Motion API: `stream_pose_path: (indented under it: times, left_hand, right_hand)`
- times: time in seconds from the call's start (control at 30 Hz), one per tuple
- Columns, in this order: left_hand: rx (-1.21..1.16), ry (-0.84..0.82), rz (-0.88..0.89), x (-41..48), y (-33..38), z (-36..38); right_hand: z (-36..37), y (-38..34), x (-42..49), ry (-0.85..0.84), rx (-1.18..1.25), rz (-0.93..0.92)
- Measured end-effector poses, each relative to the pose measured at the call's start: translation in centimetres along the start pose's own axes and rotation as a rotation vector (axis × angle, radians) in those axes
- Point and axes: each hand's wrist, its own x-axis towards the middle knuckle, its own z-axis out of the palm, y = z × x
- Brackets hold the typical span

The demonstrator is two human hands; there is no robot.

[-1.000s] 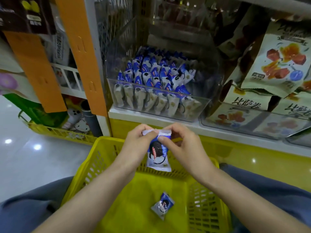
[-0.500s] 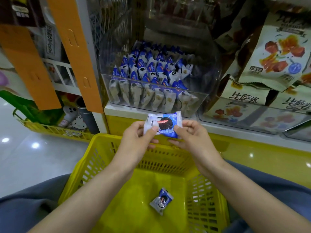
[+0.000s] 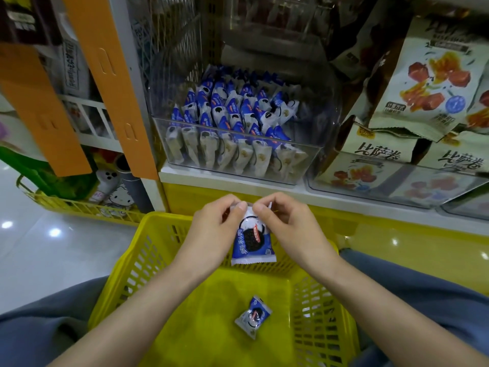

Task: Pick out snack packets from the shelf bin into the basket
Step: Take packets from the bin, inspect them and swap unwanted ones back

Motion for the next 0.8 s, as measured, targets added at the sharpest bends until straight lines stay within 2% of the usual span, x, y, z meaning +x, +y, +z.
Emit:
stream_pose_path:
  times: [0.13,0.27,0.33,0.43,0.53,0.6,0.7,0.8]
  left_hand:
    - [-0.096,0.034,-0.019,-0.1,0.4,0.2]
    - [0.012,0.050,0.106,-0.5,0.8,0.4]
    - [0.040,0.050,0.129,-0.5,0.9,0.3]
    - [0.004,0.056,0.079,-0.4,0.8,0.3]
    - [-0.068,0.029,0.012,-0.2,0.7,0.3]
    - [-0.111,0.011,-0.028,-0.1,0.7,0.2]
    - [-0.098,0.055,-0.065,0.2,0.4,0.3]
    - [0.004,0.113,-0.099,0.5,-0.1,-0.1]
  right_hand:
    - [-0.2,-0.2,0.1,0.030,-0.033,-0.012]
    - [-0.8,-0.8,0.6,-0.028,0.286,0.219]
    - [-1.1,-0.9,0.6,-0.058,0.335,0.248]
    - [-1.3,-0.7,0.5,-0.045,0.204,0.075]
    - [-1.4,-0.6,0.2,-0.016,-0.124,-0.173]
    - [-1.5,-0.6,-0.1,0.036,-0.283,-0.267]
    - [-1.6,-0.5,-0.1,0.135,-0.367,-0.265]
    - [-2.1,-0.6,0.0,0.217,-0.291,-0.241]
